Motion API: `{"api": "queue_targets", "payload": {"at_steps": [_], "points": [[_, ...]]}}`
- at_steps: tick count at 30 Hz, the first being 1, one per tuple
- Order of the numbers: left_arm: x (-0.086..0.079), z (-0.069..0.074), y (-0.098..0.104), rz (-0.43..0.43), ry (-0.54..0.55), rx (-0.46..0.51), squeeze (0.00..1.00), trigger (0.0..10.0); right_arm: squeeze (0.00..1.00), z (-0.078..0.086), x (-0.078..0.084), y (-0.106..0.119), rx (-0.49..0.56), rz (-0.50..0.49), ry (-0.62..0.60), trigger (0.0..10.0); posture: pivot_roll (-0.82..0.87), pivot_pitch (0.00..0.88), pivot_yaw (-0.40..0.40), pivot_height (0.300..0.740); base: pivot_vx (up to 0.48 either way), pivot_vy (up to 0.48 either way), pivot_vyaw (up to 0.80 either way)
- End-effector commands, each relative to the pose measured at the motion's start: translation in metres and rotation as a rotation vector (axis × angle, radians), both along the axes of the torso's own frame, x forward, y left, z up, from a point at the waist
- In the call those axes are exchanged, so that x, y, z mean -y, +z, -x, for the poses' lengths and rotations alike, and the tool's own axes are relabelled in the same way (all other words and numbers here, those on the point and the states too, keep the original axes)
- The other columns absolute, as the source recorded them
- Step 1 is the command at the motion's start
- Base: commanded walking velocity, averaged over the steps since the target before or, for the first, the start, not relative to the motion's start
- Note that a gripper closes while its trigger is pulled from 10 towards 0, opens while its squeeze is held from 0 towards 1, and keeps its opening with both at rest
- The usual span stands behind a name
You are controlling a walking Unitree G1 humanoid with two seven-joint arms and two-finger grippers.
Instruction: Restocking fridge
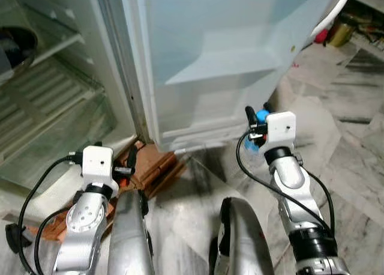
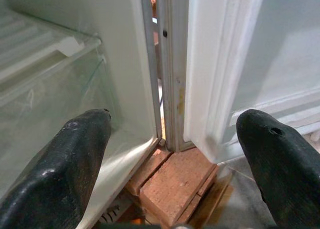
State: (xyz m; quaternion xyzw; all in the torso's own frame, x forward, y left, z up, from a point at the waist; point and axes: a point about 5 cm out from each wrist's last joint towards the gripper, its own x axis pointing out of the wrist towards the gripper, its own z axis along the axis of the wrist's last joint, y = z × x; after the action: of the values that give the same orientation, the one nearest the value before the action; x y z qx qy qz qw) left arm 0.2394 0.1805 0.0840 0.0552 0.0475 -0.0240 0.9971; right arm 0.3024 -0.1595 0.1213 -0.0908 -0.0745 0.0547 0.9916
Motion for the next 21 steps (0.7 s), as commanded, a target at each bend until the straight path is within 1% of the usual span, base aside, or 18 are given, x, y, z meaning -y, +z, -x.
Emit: {"api": "queue_targets", "payload": {"at_steps": [1, 6, 7, 10, 21], "points": [[0.0005, 0.0026, -0.0035, 0.0, -0.002, -0.016, 0.0, 10.0, 0.0, 0.0001, 0.0033, 0.0007, 0.008, 0.001, -0.002, 10.0, 0.09, 0.14, -0.061, 0.576, 0.251, 0.0, 0.0], [0.0011, 0.0016, -0.0036, 0.002, -0.002, -0.013, 0.0, 10.0, 0.0, -0.0003, -0.0015, 0.0011, 0.011, -0.005, 0.029, 10.0, 0.08, 0.139, -0.062, 0.576, 0.346, 0.0, 0.0], [0.0014, 0.0015, -0.0035, 0.003, -0.004, -0.013, 0.0, 10.0, 0.0, -0.0003, -0.0032, 0.0019, 0.015, 0.013, 0.043, 10.0, 0.08, 0.139, -0.061, 0.576, 0.409, 0.0, 0.0], [0.0016, 0.0013, -0.0035, 0.003, -0.005, -0.012, 0.0, 10.0, 0.0, 0.0002, -0.0048, 0.0025, 0.022, 0.025, 0.057, 10.0, 0.08, 0.139, -0.061, 0.576, 0.41, 0.0, 0.0], [0.0025, 0.0011, -0.0037, 0.005, -0.006, -0.014, 0.0, 10.0, 0.0, 0.0014, -0.0054, 0.0006, 0.018, 0.032, 0.064, 10.0, 0.08, 0.142, -0.063, 0.576, 0.411, 0.0, 0.0]]}}
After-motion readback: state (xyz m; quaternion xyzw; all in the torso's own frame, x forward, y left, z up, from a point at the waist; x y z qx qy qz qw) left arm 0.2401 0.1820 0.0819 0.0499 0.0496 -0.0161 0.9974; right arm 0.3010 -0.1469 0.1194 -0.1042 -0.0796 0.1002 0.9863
